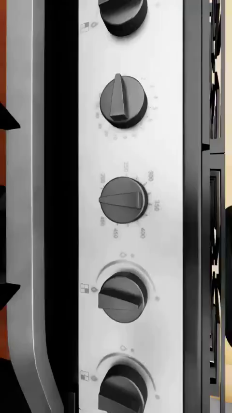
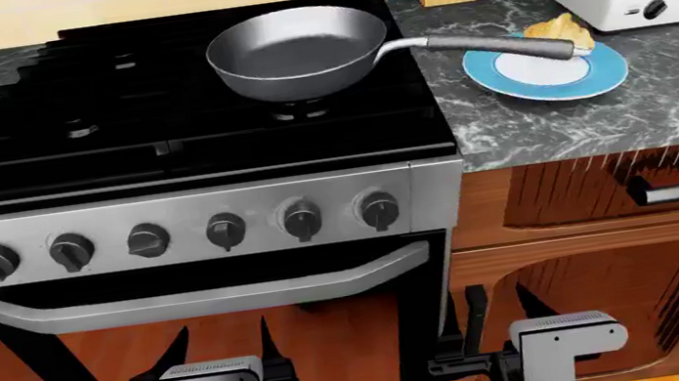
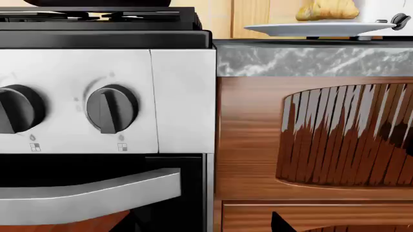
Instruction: Pick the croissant and place it on the pan. Then turn on the stove to warm the croissant.
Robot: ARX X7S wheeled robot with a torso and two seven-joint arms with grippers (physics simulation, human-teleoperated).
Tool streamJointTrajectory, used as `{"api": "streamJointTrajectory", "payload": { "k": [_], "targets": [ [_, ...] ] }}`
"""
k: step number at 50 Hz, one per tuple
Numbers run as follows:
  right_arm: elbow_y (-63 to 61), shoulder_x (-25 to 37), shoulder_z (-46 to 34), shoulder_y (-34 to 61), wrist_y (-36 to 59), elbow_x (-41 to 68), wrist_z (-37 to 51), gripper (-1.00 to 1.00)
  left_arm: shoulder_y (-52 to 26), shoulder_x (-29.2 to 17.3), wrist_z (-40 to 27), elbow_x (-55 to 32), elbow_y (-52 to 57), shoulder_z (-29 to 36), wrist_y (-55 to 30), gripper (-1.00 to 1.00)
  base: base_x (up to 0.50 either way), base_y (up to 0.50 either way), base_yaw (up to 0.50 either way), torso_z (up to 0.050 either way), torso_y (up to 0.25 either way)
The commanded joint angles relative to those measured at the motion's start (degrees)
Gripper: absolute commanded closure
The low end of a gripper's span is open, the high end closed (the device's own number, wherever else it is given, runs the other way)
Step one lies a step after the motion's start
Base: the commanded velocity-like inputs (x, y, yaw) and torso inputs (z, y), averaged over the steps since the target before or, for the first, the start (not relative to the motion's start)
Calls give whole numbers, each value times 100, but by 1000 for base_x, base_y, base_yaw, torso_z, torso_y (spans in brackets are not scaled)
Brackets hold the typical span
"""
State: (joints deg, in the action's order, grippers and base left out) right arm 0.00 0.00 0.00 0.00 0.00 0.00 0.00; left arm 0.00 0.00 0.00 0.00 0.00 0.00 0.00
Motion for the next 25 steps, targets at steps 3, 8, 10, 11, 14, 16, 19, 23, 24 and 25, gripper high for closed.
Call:
{"api": "streamJointTrajectory", "payload": {
  "k": [3, 8, 10, 11, 14, 16, 19, 23, 24, 25],
  "targets": [
    [-40, 139, -172, -40, -124, 137, 181, -100, -3, -137, -155, -163, 3, 162, -49, -100, 0, 0, 0, 0, 0],
    [-16, 226, -289, -26, -127, 209, 258, -100, 16, -224, -227, -260, 20, 258, -12, -100, 0, 0, 0, 0, 0],
    [-39, 257, -334, -36, -111, 209, 288, -100, 38, -250, -244, -294, 58, 292, 11, -100, 0, 0, 0, 0, 0],
    [-44, 269, -348, -40, -113, 216, 305, -100, 39, -261, -257, -312, 64, 303, -4, -100, 0, 0, 0, 0, 0],
    [-37, 304, -397, -36, -95, 228, 345, -100, 38, -295, -294, -342, 44, 342, 18, -100, 0, 0, 0, 0, 0],
    [-39, 322, -414, -39, -107, 257, 366, -100, 36, -315, -317, -358, 34, 366, 24, -100, 0, 0, 0, 0, 0],
    [-32, 351, -453, -40, -115, 263, 405, -100, 43, -347, -334, -383, 31, 408, 49, -100, 0, -51, 0, 0, 0],
    [-22, 389, -500, -33, -135, 310, 416, -100, 24, -376, -374, -419, 7, 444, 58, -100, 0, -416, 0, 0, 0],
    [-27, 396, -506, -36, -137, 309, 435, -100, 23, -386, -376, -423, -4, 461, 55, -100, 0, -500, 0, 0, 0],
    [-23, 402, -514, -37, -161, 321, 441, -100, 23, -386, -376, -423, -4, 461, 55, -100, 0, -500, 0, 0, 0]
  ]
}}
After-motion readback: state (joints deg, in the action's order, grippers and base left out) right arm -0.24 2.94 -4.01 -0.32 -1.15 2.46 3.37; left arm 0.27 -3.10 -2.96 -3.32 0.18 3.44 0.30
